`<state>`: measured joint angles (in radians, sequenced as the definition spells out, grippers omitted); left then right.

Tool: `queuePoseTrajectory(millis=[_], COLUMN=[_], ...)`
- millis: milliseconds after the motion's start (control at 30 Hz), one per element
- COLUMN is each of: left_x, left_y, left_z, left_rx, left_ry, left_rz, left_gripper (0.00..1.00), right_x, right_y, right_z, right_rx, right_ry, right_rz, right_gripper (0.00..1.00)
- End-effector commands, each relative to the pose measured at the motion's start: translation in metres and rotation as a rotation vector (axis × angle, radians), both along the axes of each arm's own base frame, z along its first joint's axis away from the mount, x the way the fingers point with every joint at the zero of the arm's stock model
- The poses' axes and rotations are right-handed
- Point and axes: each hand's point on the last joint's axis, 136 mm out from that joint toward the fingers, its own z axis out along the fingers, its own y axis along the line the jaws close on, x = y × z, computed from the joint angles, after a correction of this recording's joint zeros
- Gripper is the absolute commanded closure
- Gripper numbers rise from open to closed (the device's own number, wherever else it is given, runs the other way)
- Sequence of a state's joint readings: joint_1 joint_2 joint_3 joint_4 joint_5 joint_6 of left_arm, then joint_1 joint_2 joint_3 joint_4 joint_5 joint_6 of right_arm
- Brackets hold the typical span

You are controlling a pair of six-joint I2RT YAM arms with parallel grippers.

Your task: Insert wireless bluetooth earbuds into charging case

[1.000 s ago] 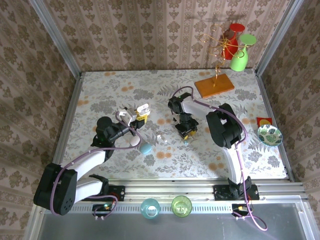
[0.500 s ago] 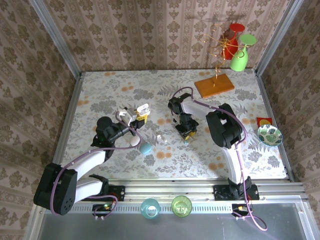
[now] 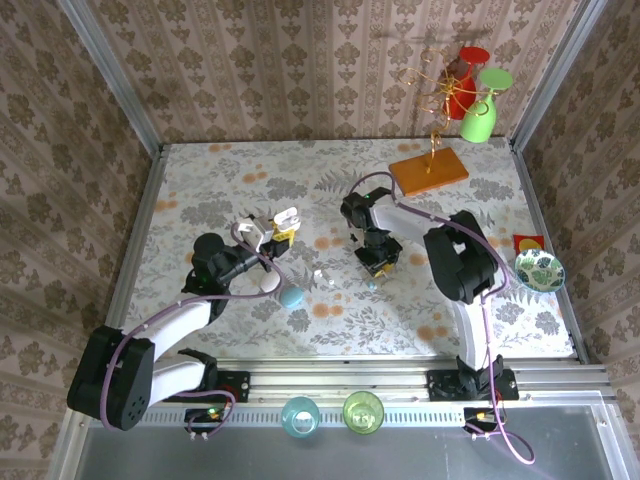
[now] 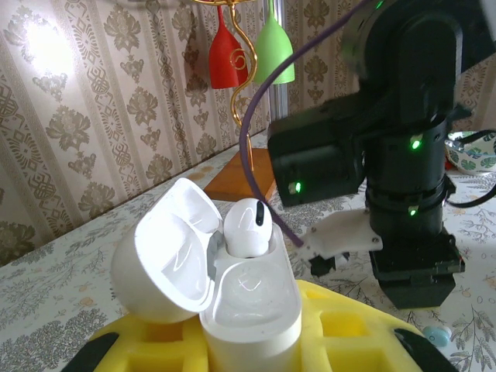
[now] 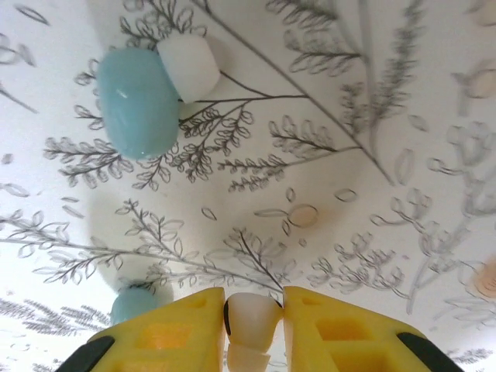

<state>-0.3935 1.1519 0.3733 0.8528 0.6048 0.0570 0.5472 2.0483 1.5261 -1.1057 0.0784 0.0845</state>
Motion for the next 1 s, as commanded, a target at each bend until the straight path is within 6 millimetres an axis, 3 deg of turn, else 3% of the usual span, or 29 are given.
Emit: queuePoseTrajectory(millis=[0, 233, 433, 567, 667, 967], left_x=[-0.001, 0.001, 0.001, 0.004, -0.004, -0.008], left_y=[-0.006, -0.014, -0.024, -0.027, -0.038, -0.051], left_z=[0.014, 0.012, 0.007, 0.006, 0.004, 0.003], left_rx=[-0.018, -0.022, -0.039, -0.043, -0.054, -0.086], left_ry=[-0.051, -0.042, -0.028, -0.023, -0.01, 0.001], left_rz=[-0.024, -0.048, -0.073, -0.076, -0.115, -0.156], left_gripper=[1.0, 1.0, 1.0, 1.0, 1.0, 1.0], right_x=[0.015, 0.023, 0.024, 0.022, 0.02, 0.02], right_y=[0.002, 0.024, 0.054, 0.071, 0.083, 0.12], right_z=[0.029, 0.069, 0.115, 0.142, 0.161, 0.199], right_rx=[0.047, 0.249, 0.426, 0.521, 0.587, 0.722], right_ry=[-0.154, -0.338, -0.499, -0.545, -0.575, -0.616], right_rz=[-0.024, -0.038, 0.025, 0.046, 0.063, 0.121], right_gripper=[0.73, 0.74, 0.74, 0.74, 0.73, 0.73])
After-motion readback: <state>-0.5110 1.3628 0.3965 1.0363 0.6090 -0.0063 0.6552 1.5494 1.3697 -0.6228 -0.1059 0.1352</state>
